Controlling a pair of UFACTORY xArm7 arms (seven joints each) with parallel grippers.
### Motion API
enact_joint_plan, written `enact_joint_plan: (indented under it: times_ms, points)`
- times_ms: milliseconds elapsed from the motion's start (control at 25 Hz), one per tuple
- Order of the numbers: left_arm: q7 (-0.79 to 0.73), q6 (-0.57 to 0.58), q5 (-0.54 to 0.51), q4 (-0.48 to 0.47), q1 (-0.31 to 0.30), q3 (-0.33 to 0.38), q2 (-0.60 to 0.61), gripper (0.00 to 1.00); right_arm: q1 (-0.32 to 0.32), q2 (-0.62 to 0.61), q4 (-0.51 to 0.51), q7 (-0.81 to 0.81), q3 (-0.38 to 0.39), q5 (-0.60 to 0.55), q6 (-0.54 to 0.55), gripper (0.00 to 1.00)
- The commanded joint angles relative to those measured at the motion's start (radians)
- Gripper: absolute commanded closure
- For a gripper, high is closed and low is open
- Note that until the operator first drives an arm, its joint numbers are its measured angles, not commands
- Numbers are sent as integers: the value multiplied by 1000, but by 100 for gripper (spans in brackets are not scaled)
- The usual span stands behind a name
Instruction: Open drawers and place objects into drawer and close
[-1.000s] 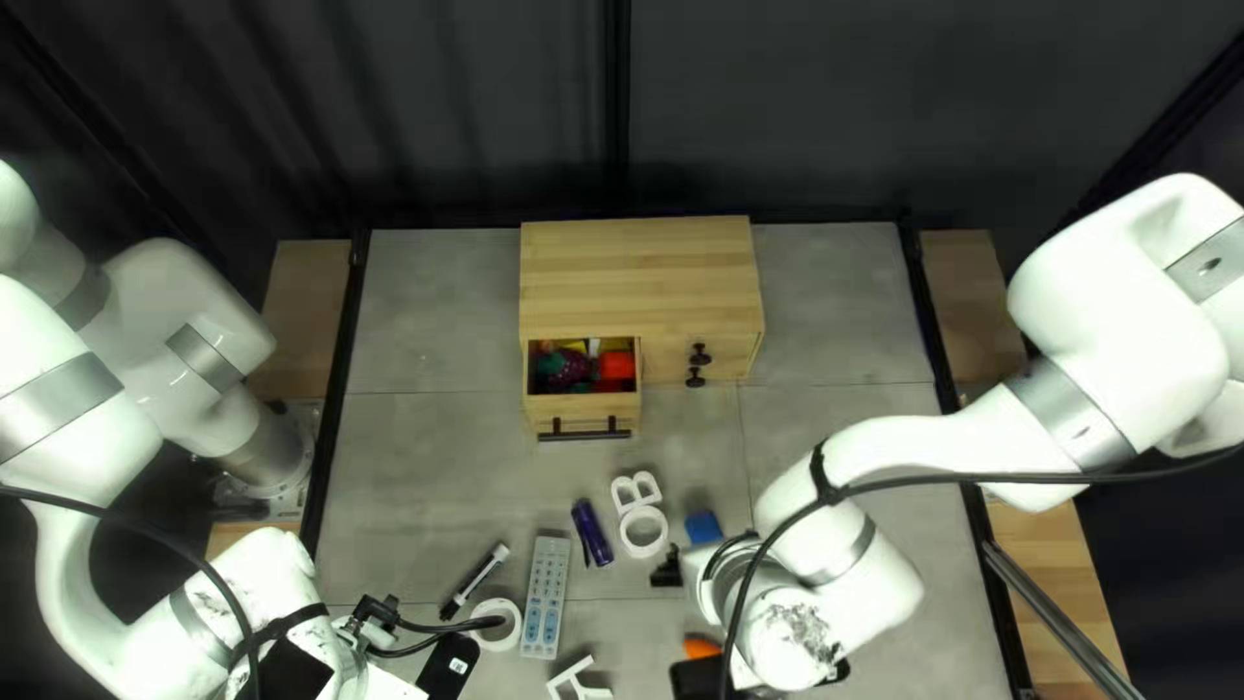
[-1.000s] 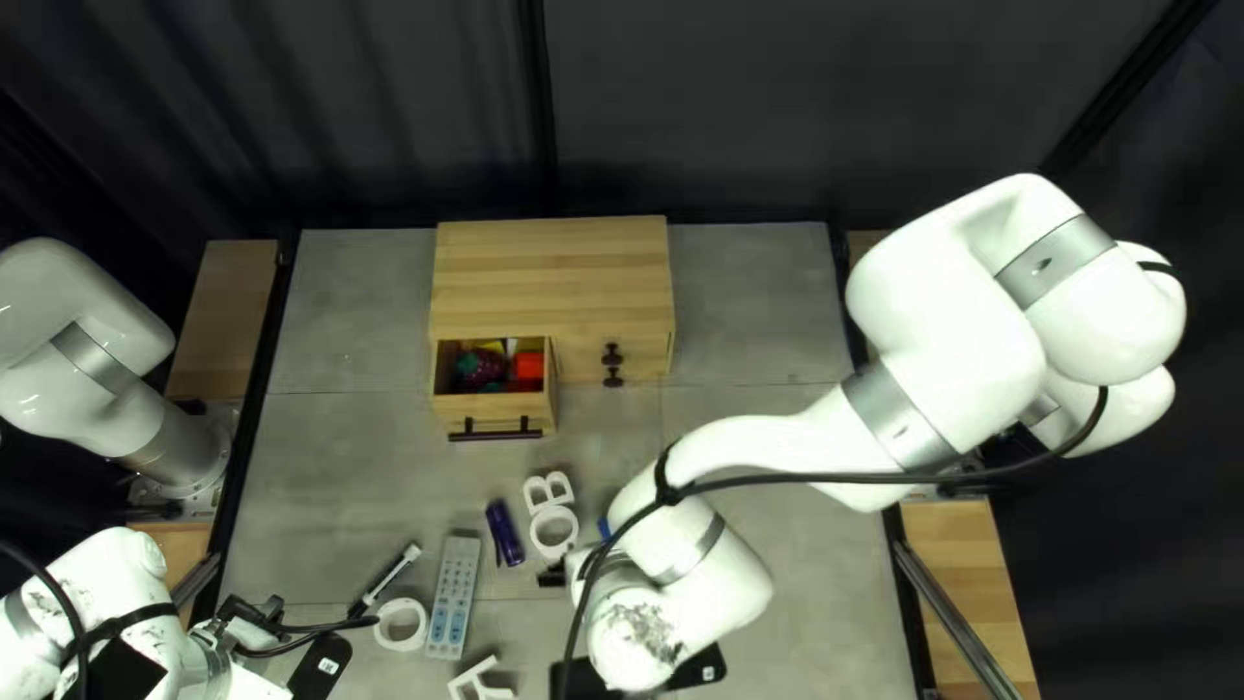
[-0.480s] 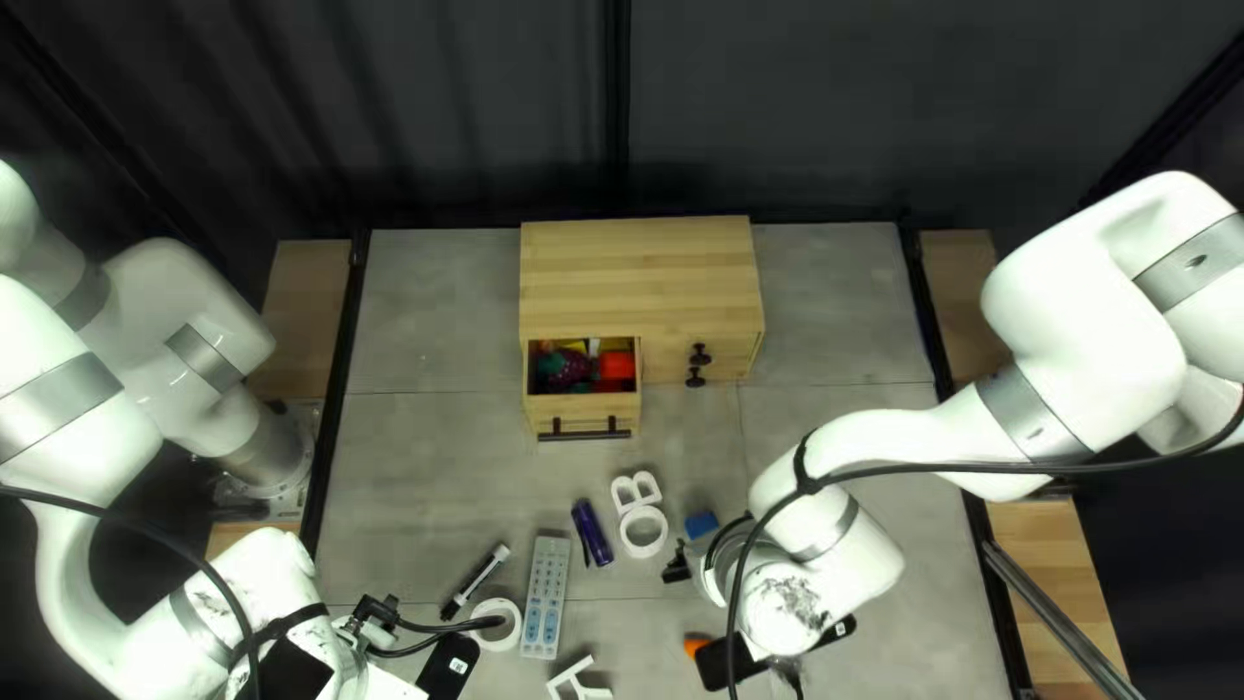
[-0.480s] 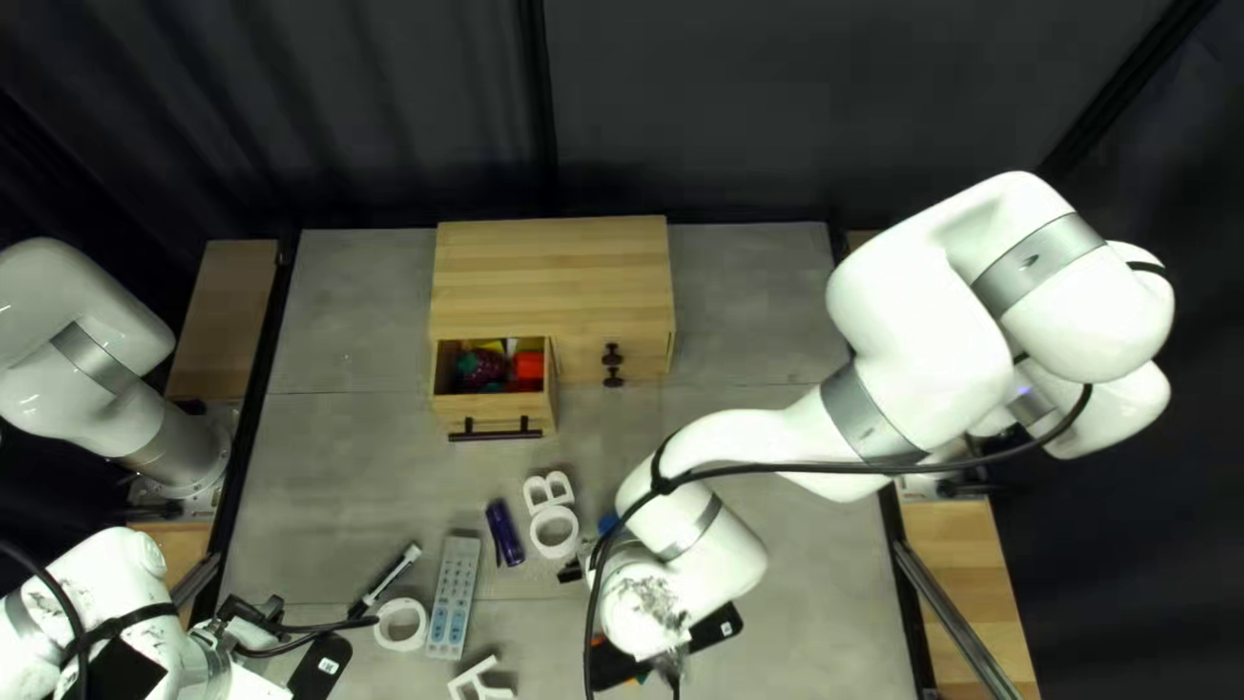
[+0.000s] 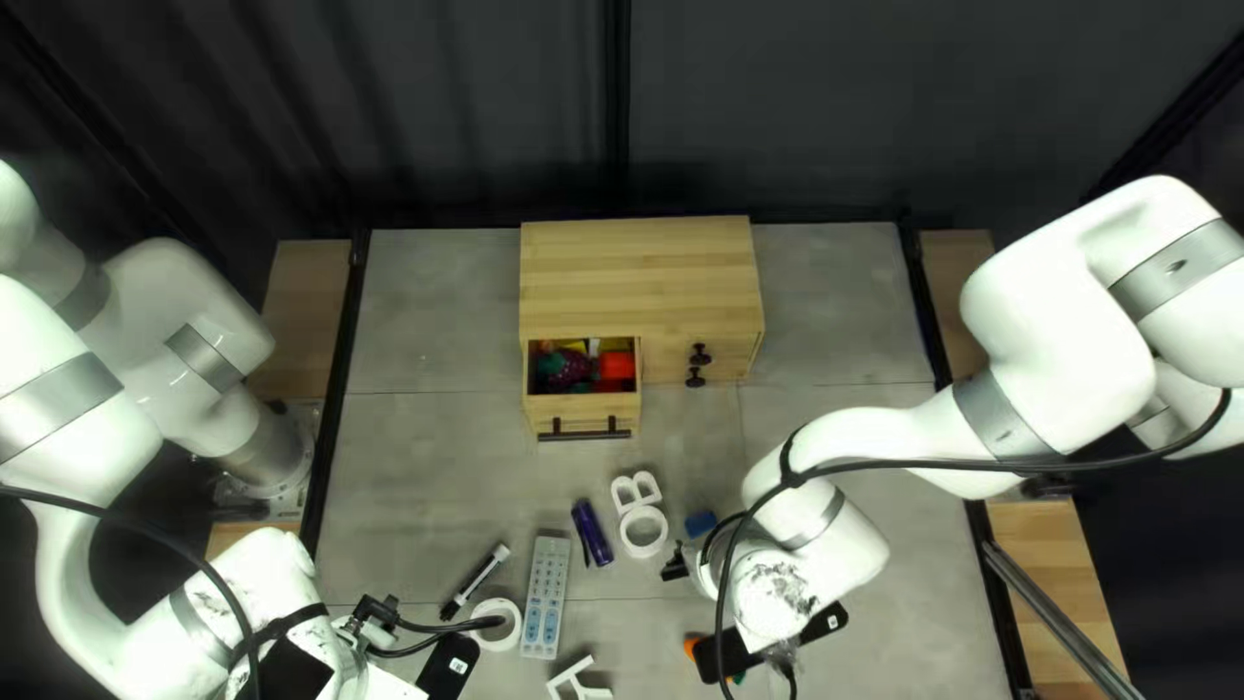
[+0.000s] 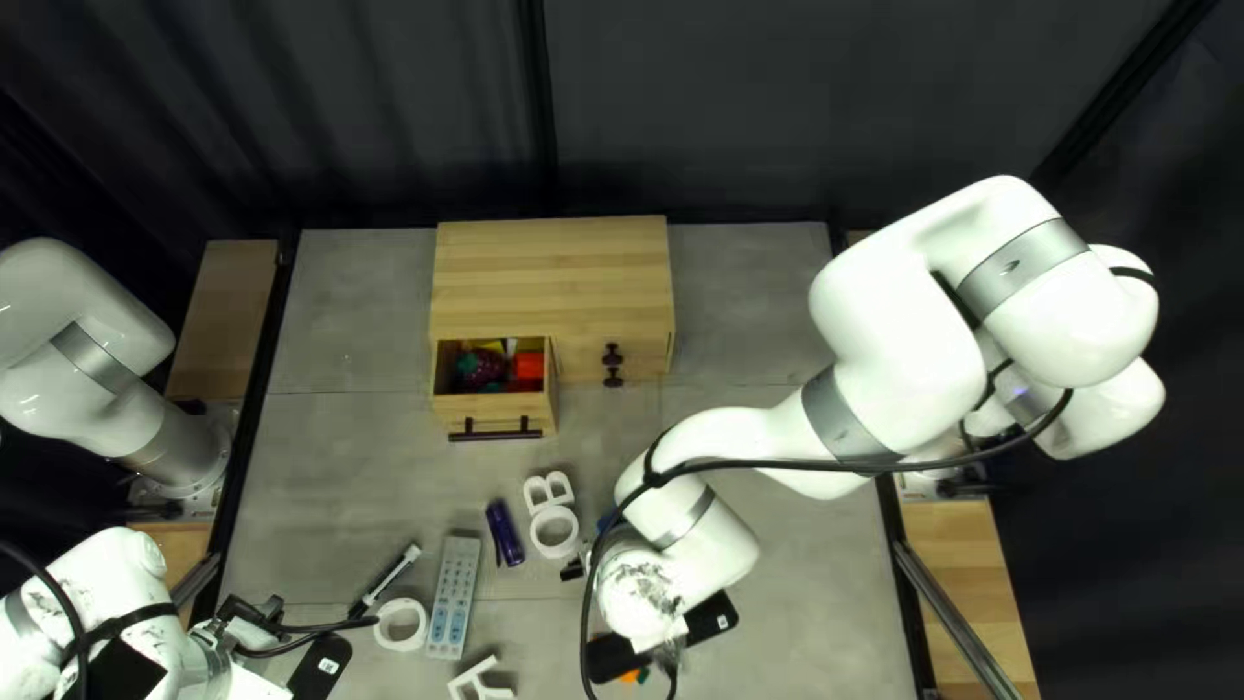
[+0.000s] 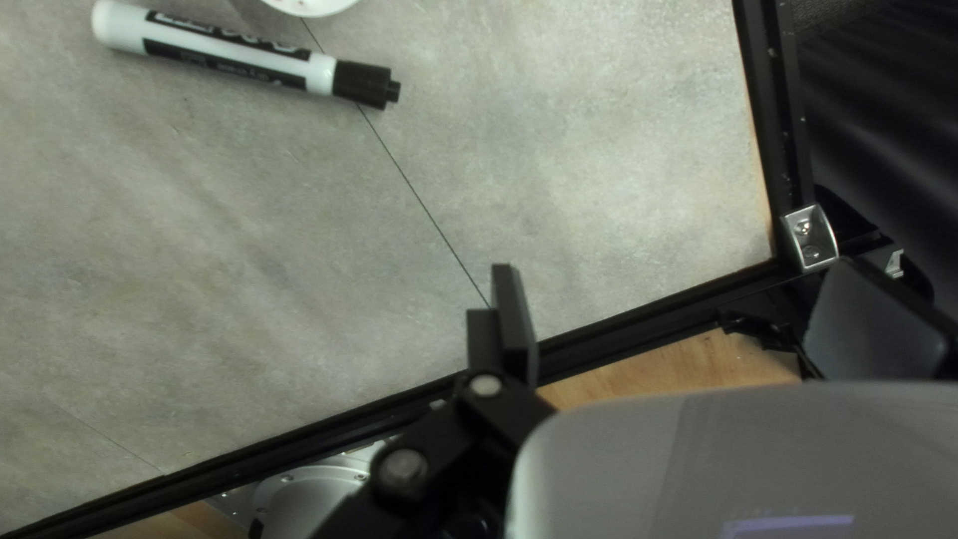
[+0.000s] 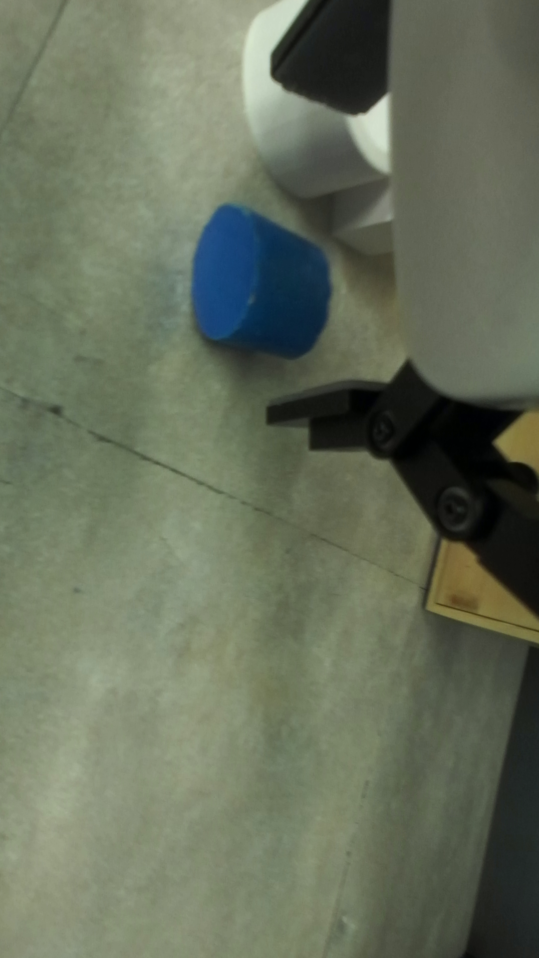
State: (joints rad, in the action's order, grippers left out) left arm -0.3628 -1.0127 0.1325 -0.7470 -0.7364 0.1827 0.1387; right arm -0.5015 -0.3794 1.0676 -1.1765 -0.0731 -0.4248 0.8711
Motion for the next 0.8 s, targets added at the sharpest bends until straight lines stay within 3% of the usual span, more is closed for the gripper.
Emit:
enact_joint_plan:
  times_ms: [40, 360, 760, 800]
  points:
    - [0, 0, 0, 0, 0, 0, 0, 0, 10, -7, -6, -1, -5, 2, -18, 0]
    - [0, 0, 0, 0, 0, 0, 0, 0, 22, -21, -2, -11, -8, 7, -33, 0]
    - [0, 0, 0, 0, 0, 0, 0, 0, 24, -28, 3, -11, -5, 19, -32, 17]
    - [0, 0, 0, 0, 0, 0, 0, 0, 24, -28, 3, -11, -5, 19, -32, 27]
